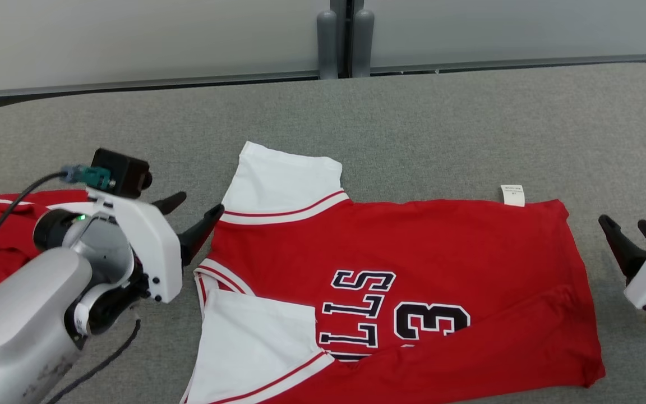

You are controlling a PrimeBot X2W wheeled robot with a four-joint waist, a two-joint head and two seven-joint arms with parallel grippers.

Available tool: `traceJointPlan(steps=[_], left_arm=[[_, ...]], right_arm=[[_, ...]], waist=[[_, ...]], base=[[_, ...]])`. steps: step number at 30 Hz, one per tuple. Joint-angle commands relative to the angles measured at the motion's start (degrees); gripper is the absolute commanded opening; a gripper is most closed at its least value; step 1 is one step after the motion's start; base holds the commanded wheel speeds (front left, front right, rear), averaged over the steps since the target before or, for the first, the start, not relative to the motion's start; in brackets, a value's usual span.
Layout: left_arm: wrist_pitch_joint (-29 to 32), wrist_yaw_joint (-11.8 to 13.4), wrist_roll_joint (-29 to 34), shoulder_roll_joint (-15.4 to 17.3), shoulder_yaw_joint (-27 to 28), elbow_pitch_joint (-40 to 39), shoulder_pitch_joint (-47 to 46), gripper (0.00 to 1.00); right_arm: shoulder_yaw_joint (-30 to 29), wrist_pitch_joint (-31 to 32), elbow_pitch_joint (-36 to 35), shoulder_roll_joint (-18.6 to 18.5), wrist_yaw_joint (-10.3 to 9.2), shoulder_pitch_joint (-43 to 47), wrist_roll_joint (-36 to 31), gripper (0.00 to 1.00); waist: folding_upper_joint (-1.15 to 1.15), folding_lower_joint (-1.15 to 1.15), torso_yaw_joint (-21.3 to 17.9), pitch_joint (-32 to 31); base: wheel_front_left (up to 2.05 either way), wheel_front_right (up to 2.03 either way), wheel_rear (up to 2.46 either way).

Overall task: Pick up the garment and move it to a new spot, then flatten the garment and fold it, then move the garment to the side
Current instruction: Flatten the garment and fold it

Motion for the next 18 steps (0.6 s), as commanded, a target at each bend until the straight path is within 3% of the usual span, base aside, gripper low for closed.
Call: traceJointPlan(steps=[1, 9, 18], left_arm=[[1.12, -0.94, 0.67, -0.48, -0.20, 1.52, -2.64, 1.00], [8.39, -7.10, 0.28, -6.02, -0.76, 11.80, -15.35, 1.00], [13.70, -10.60, -0.02, -9.20, -1.57, 22.15, -24.37, 1.00]], right_arm=[[0.29, 0.37, 1.15, -0.21, 0.02, -2.17, 0.36, 1.00], [5.54, 3.27, 9.47, -0.37, 0.02, -14.57, 2.20, 1.00], [13.12, 5.04, 15.64, 0.89, 0.02, -23.01, 5.07, 1.00]], waist=[[0.00, 0.00, -0.62, 2.12], [0.00, 0.00, -1.93, 9.90], [0.00, 0.00, -4.50, 15.71]], base=[[0.00, 0.00, 0.00], [0.00, 0.00, 0.00], [0.00, 0.00, 0.00]])
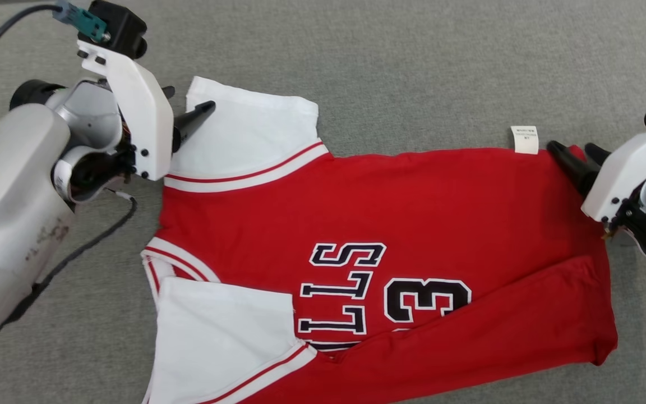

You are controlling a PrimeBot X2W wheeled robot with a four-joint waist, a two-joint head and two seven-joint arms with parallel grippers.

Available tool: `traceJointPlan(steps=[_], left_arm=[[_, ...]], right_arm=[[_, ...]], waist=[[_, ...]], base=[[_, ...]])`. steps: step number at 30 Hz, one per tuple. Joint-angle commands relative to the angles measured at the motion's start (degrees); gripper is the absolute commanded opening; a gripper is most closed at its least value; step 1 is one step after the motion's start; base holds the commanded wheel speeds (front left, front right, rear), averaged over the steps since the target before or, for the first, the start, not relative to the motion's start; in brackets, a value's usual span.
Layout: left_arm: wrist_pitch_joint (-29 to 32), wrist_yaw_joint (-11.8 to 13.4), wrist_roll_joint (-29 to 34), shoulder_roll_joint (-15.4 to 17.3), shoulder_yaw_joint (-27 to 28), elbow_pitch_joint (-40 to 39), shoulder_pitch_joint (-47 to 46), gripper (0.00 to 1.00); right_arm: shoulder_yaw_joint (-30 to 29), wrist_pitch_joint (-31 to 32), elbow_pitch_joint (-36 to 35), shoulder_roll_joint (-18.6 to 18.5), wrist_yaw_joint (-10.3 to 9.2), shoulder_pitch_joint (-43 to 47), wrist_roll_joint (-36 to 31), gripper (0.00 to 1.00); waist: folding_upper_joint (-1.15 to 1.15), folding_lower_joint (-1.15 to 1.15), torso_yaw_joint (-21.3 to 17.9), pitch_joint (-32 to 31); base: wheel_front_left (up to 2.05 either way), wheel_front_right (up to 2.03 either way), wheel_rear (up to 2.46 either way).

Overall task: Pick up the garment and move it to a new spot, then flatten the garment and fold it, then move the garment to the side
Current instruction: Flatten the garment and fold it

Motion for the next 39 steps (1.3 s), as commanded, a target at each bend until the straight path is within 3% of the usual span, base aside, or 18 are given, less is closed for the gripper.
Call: traceJointPlan(steps=[1, 13, 15, 16, 17, 18, 19, 20, 31, 39], left_arm=[[0.80, -0.54, -0.23, 0.30, -0.07, 1.28, -1.67, 1.00], [4.55, -1.66, -1.24, -0.12, -1.16, 10.06, -5.39, 1.00], [4.62, -1.79, -1.42, -0.23, -1.41, 11.03, -5.53, 1.00], [4.55, -1.85, -1.55, -0.38, -1.53, 11.48, -5.64, 1.00], [4.85, -1.90, -1.77, -0.57, -1.69, 11.85, -5.59, 1.00], [4.97, -1.89, -2.00, -0.77, -1.83, 12.05, -5.55, 0.70], [4.76, -1.96, -2.32, -0.96, -1.91, 12.05, -5.51, 0.38], [4.21, -2.01, -2.25, -1.12, -1.99, 11.97, -5.54, 0.00], [-0.59, -2.01, -4.91, -0.74, -3.92, 8.03, -3.03, 0.00], [0.76, -2.02, -9.19, 2.91, -6.33, 0.71, 1.32, 0.00]], right_arm=[[1.34, 0.70, 0.92, 0.40, 0.02, -0.44, 0.64, 1.00], [10.48, -0.39, -0.43, -0.19, 0.02, -1.88, 6.39, 0.97], [11.77, -0.73, -0.68, -0.42, 0.02, -2.01, 7.35, 0.84], [12.41, -0.98, -0.89, -0.59, 0.02, -2.11, 7.82, 0.73], [13.05, -1.35, -1.10, -0.74, 0.02, -2.19, 8.32, 0.49], [13.69, -1.68, -1.48, -0.94, 0.02, -2.29, 8.75, 0.31], [14.21, -2.30, -1.79, -1.19, 0.02, -2.38, 9.27, 0.08], [14.71, -2.90, -1.97, -1.51, 0.02, -2.44, 9.62, 0.00], [18.99, -11.38, 0.88, -5.55, 0.02, -1.05, 13.10, 0.00], [21.30, -13.47, 3.24, -8.38, 0.02, 2.52, 15.63, 0.00]], waist=[[0.00, 0.00, -1.52, 1.70], [0.00, 0.00, -4.77, 4.31], [0.00, 0.00, -4.95, 4.18], [0.00, 0.00, -4.98, 4.11], [0.00, 0.00, -4.97, 4.03], [0.00, 0.00, -4.93, 3.92], [0.00, 0.00, -4.85, 3.78], [0.00, 0.00, -4.73, 3.56], [0.00, 0.00, -1.41, -4.90], [0.00, 0.00, 1.76, -12.78]], base=[[0.00, 0.00, 0.00], [0.00, 0.00, 0.00], [0.00, 0.00, 0.00], [0.00, 0.00, 0.00], [0.00, 0.00, 0.00], [0.00, 0.00, 0.00], [0.00, 0.00, 0.00], [0.00, 0.00, 0.00], [0.00, 0.00, 0.00], [0.00, 0.00, 0.00]])
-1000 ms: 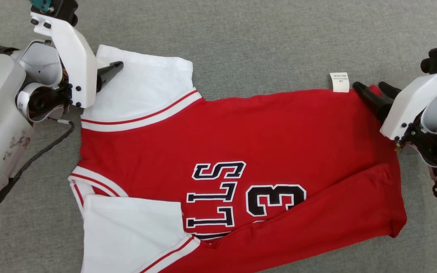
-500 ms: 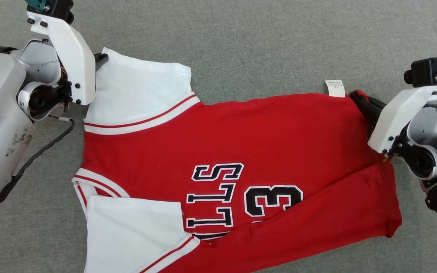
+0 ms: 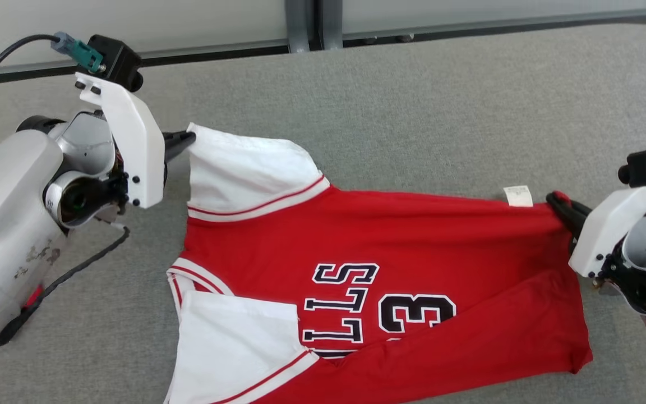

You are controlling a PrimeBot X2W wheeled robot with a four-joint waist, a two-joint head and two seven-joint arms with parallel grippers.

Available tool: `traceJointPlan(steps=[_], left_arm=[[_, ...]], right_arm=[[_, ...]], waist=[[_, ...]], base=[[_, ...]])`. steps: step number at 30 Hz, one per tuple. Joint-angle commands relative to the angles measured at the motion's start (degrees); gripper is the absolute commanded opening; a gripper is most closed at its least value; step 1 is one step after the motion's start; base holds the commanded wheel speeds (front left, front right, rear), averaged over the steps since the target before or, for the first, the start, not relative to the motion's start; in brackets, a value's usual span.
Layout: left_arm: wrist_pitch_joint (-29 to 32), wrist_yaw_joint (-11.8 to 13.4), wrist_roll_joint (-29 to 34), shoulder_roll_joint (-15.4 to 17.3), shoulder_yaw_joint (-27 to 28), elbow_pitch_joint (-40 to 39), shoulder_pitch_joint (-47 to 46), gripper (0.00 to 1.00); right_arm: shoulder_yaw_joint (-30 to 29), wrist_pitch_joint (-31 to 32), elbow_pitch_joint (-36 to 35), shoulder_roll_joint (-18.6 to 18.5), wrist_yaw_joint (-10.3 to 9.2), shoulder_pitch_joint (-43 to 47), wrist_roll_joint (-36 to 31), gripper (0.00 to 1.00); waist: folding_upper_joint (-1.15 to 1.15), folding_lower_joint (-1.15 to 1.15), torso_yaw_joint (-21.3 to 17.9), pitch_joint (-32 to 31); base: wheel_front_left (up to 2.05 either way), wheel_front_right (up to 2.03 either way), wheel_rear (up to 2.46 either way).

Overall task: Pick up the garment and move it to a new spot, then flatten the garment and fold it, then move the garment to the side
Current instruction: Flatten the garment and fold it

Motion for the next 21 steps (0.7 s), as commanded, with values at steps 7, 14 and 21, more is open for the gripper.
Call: traceJointPlan(steps=[7, 14, 21], left_arm=[[5.68, -0.04, -5.75, 6.03, -1.53, -8.03, 4.83, 0.00], [10.05, 0.55, -9.21, 9.39, -2.41, -15.16, 7.83, 0.00], [13.11, 2.89, -11.92, 12.72, -3.65, -23.77, 11.36, 0.00]], right_arm=[[2.76, 0.35, 1.66, -2.59, 0.02, 2.94, 1.21, 0.00], [4.69, 1.38, 1.64, -4.45, 0.02, 3.73, 2.03, 0.00], [7.49, 3.74, -0.73, -7.52, 0.02, 5.52, 3.35, 0.00]], waist=[[0.00, 0.00, 4.02, -7.95], [0.00, 0.00, 5.41, -10.07], [0.00, 0.00, 6.20, -11.17]], base=[[0.00, 0.00, 0.00], [0.00, 0.00, 0.00], [0.00, 0.00, 0.00]])
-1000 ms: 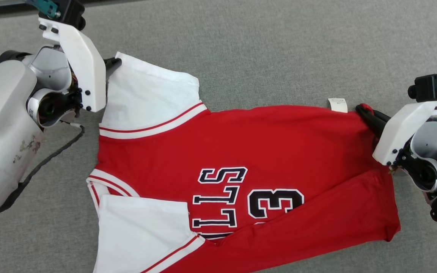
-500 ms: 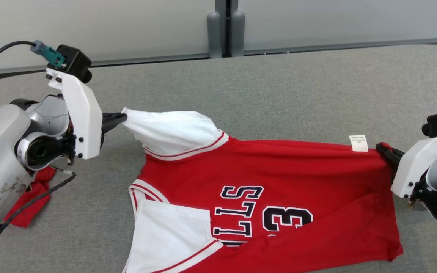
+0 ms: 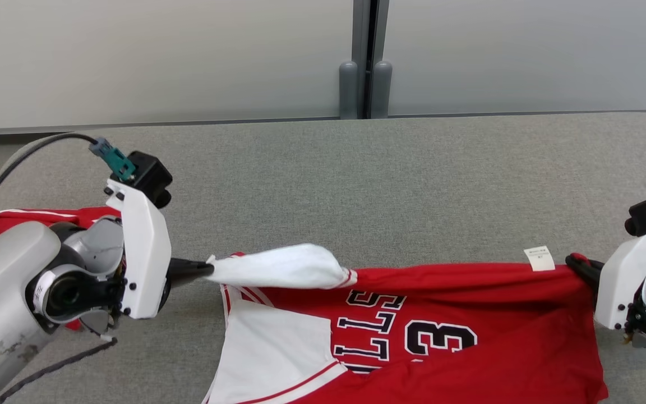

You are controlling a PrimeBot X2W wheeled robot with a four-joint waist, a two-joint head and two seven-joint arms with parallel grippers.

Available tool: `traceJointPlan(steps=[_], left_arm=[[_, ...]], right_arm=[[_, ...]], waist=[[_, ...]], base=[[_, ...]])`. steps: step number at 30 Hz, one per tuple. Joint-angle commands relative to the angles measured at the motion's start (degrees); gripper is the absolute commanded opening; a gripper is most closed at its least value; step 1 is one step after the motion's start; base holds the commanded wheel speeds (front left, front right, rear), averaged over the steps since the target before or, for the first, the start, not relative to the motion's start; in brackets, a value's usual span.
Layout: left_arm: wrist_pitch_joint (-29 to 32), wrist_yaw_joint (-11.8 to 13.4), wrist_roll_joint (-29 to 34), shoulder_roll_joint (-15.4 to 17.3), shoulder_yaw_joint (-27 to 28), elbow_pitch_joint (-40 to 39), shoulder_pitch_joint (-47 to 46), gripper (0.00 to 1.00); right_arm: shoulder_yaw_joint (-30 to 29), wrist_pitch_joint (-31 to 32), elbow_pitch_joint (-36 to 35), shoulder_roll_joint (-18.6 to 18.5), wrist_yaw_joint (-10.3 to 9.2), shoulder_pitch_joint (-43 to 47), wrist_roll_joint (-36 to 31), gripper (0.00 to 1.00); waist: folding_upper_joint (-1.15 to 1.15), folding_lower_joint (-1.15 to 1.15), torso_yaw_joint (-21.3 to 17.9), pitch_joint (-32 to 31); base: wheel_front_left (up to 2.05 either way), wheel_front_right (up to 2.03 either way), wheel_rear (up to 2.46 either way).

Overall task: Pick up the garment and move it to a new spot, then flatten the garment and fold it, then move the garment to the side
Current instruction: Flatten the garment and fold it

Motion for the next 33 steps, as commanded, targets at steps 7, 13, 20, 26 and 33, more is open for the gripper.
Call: traceJointPlan(steps=[7, 13, 20, 26, 33], left_arm=[[1.29, 1.83, -1.19, 1.97, -1.87, -4.61, 4.22, 0.00], [1.99, 2.32, -1.87, 2.08, -3.21, -5.60, 6.75, 0.00], [2.55, 2.47, -2.78, 1.70, -4.20, -4.98, 9.17, 0.00], [2.18, 2.00, -2.55, 0.85, -4.75, -2.88, 10.88, 0.00], [2.75, 1.31, -2.49, 0.23, -5.27, -0.46, 12.10, 1.00]], right_arm=[[2.64, 2.85, -3.32, -2.89, 0.02, 2.21, 1.71, 0.00], [4.88, 4.49, -5.15, -4.27, 0.02, 1.40, 1.41, 0.00], [6.69, 6.34, -6.02, -5.47, 0.02, 1.24, 1.79, 0.03], [7.63, 7.98, -5.88, -5.40, 0.02, 2.58, 2.29, 1.00], [8.00, 8.85, -6.90, -5.66, 0.02, 4.46, 2.41, 1.00]], waist=[[0.00, 0.00, -0.06, -0.01], [0.00, 0.00, -0.30, 0.43], [0.00, 0.00, -0.40, 0.53], [0.00, 0.00, -0.68, 0.60], [0.00, 0.00, -1.31, 0.27]], base=[[0.00, 0.00, 0.00], [0.00, 0.00, 0.00], [0.00, 0.00, 0.00], [0.00, 0.00, 0.00], [0.00, 0.00, 0.00]])
